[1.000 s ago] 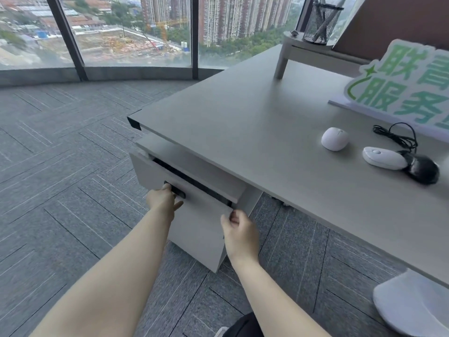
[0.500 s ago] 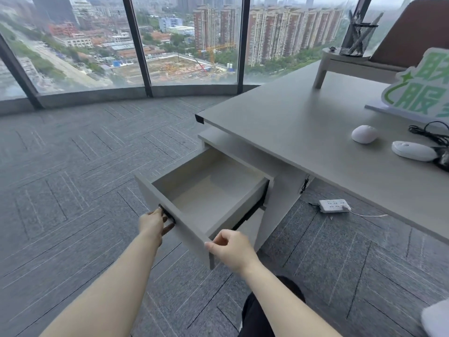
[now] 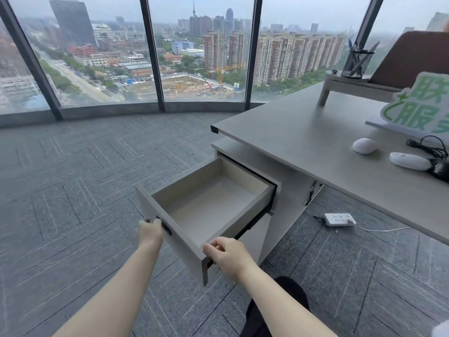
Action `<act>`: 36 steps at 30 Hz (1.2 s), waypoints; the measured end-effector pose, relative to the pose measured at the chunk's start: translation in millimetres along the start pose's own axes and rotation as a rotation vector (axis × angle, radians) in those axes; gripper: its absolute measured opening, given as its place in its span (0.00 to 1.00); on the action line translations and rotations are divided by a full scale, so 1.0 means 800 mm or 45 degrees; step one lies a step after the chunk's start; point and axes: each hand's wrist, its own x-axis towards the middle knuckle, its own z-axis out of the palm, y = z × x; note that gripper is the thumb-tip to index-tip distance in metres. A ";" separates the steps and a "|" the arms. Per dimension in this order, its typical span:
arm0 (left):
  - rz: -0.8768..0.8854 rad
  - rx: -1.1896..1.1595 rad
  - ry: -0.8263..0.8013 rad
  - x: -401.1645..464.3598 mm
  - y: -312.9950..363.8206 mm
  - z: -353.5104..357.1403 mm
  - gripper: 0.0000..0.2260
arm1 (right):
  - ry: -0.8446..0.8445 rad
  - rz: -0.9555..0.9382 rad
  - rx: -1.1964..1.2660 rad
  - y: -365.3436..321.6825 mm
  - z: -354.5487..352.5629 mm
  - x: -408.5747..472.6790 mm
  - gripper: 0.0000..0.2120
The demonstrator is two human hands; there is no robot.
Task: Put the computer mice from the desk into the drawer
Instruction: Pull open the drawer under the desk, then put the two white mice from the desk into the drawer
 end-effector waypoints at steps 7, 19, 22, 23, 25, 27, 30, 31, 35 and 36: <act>0.840 0.241 -0.034 -0.078 0.107 0.066 0.15 | 0.476 -0.086 -0.018 0.005 -0.140 -0.005 0.08; 1.278 0.511 -0.771 -0.245 0.261 0.402 0.17 | 1.234 0.233 -0.531 0.136 -0.481 -0.008 0.24; 1.291 0.657 -0.822 -0.265 0.282 0.479 0.23 | 1.049 0.375 -0.686 0.165 -0.533 0.011 0.29; 1.286 0.697 -0.847 -0.269 0.286 0.501 0.26 | 0.983 0.435 -0.719 0.173 -0.547 0.018 0.31; 1.298 0.772 -0.865 -0.274 0.293 0.539 0.30 | 0.888 0.512 -0.788 0.187 -0.569 0.030 0.34; 1.333 0.864 -0.849 -0.277 0.300 0.571 0.32 | 0.821 0.544 -0.828 0.197 -0.588 0.038 0.34; 1.420 1.001 -0.816 -0.278 0.309 0.609 0.32 | 0.752 0.563 -0.842 0.204 -0.605 0.045 0.32; 1.445 1.031 -0.806 -0.278 0.310 0.619 0.31 | 0.749 0.554 -0.855 0.206 -0.607 0.046 0.31; 1.499 0.956 -0.667 -0.279 0.313 0.634 0.20 | 0.772 0.498 -0.968 0.204 -0.608 0.050 0.28; 1.504 0.945 -0.628 -0.279 0.314 0.632 0.18 | 0.765 0.501 -0.999 0.201 -0.606 0.051 0.27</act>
